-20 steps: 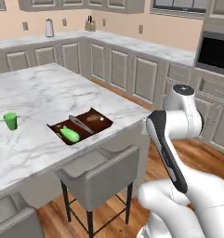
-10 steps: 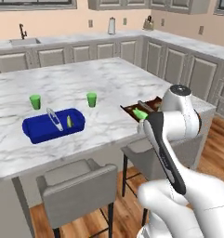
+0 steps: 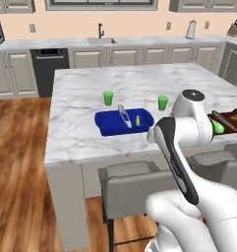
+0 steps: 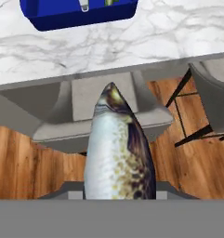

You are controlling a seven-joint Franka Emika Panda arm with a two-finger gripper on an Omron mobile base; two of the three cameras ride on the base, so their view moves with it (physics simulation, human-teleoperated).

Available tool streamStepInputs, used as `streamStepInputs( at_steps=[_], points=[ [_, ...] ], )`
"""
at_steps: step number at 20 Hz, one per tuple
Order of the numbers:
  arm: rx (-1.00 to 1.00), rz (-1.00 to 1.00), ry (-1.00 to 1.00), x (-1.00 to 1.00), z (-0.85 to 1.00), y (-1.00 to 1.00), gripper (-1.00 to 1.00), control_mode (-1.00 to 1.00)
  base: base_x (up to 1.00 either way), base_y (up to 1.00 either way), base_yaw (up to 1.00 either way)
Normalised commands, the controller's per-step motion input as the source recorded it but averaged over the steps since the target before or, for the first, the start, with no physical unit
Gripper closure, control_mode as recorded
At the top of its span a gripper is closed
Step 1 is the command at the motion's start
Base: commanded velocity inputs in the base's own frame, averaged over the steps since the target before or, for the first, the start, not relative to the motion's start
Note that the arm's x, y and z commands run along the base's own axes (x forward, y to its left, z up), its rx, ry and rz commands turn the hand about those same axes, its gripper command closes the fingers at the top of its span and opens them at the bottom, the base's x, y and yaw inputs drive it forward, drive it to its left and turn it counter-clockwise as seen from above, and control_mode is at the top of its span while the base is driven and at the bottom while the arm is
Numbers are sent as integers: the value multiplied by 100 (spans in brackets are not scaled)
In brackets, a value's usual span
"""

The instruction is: Gather the potato and corn from the fridge and place them on a tray on the dining counter. Then gather the fishs from the fridge and place them on the other tray.

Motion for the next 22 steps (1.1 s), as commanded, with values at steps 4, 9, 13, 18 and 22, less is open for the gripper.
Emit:
streamStepInputs(
  at_steps=[4, 9, 13, 18, 22],
  points=[
    [0, 0, 0, 0, 0, 0, 100, 100, 60, 63, 18],
    [0, 0, 0, 0, 0, 0, 100, 100, 62, 4, 6],
    [0, 0, 0, 0, 0, 0, 100, 100, 55, 13, -7],
    [0, 0, 1, 14, 0, 0, 100, -100, 44, 23, -12],
    [-5, -2, 20, 66, 26, 6, 100, -100, 0, 0, 0]
  ],
)
